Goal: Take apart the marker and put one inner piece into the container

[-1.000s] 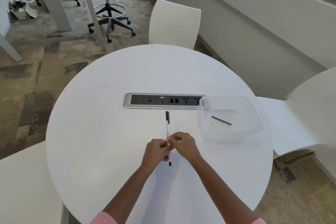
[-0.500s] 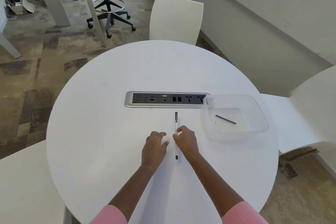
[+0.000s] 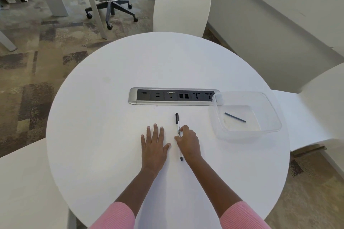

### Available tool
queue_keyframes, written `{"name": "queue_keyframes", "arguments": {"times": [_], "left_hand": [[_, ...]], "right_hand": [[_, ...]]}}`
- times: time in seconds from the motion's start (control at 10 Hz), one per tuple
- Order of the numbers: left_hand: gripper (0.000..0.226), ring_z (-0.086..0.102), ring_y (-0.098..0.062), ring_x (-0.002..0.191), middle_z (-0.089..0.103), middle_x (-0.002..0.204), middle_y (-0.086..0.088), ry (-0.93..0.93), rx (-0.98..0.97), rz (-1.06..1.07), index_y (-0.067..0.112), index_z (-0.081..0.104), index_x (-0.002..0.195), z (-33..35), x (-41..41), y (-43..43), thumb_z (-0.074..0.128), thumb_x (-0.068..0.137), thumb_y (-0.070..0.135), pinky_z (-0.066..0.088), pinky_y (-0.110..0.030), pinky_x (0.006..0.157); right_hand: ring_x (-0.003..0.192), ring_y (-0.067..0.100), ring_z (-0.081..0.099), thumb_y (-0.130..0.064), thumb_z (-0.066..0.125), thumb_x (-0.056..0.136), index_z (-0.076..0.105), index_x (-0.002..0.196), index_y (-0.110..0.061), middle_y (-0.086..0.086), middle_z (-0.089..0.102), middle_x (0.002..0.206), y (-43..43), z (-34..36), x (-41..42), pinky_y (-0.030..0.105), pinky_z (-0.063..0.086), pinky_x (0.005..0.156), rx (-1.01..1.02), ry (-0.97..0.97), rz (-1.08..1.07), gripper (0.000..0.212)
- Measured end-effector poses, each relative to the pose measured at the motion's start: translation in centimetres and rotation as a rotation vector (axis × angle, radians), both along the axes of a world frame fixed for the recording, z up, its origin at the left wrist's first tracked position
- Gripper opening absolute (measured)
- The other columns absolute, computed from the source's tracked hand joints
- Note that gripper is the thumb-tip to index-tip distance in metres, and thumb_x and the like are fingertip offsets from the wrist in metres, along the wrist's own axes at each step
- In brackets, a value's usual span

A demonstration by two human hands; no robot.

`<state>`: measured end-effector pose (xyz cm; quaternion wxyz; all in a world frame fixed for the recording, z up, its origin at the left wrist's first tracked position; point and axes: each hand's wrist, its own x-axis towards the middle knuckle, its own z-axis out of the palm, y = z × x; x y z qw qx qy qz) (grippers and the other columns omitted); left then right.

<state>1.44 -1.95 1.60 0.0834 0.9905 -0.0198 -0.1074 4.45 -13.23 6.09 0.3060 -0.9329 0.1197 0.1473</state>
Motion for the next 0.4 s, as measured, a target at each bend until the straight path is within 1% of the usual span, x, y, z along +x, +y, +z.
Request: {"name": "queue_keyframes", "arguments": {"times": [0.1,0.2,0.3,0.4], "left_hand": [[0.072,0.061,-0.036,0.111,0.063,0.124,-0.014,0.042,-0.032,0.014,0.009,0.065,0.117,-0.6,-0.2,0.1,0.006,0.098,0.045,0.052,-0.053,0.080],[0.077,0.061,-0.036,0.111,0.062,0.125,-0.014,0.013,-0.041,0.031,0.008,0.065,0.118,-1.1,-0.1,0.1,0.000,0.097,0.044,0.051,-0.054,0.080],[0.077,0.061,-0.035,0.112,0.062,0.125,-0.014,-0.015,-0.052,0.012,0.008,0.065,0.118,-1.6,-0.1,0.1,0.000,0.097,0.044,0.051,-0.053,0.082],[0.077,0.060,-0.035,0.112,0.061,0.126,-0.015,-0.099,-0.064,0.030,0.007,0.064,0.119,-2.1,0.1,0.1,0.000,0.097,0.044,0.051,-0.053,0.082]], "right_hand": [[0.095,0.034,0.057,-0.015,0.055,0.086,0.047,0.109,-0.002,0.020,0.059,0.106,0.0,-0.3,0.0,0.037,0.045,0.079,0.022,0.002,-0.018,0.027],[0.096,0.034,0.056,-0.016,0.057,0.085,0.046,0.110,-0.004,0.019,0.058,0.107,0.0,-0.3,0.0,0.036,0.043,0.079,0.061,0.027,-0.046,0.030],[0.097,0.033,0.056,-0.020,0.057,0.085,0.046,0.113,-0.005,0.018,0.058,0.107,-0.3,-0.5,-0.3,0.034,0.042,0.079,0.091,0.028,-0.054,0.033],[0.098,0.032,0.056,-0.023,0.052,0.089,0.048,0.111,-0.006,0.018,0.060,0.106,-1.2,-0.7,-0.4,0.035,0.042,0.081,0.072,-0.035,-0.085,0.028]]}}
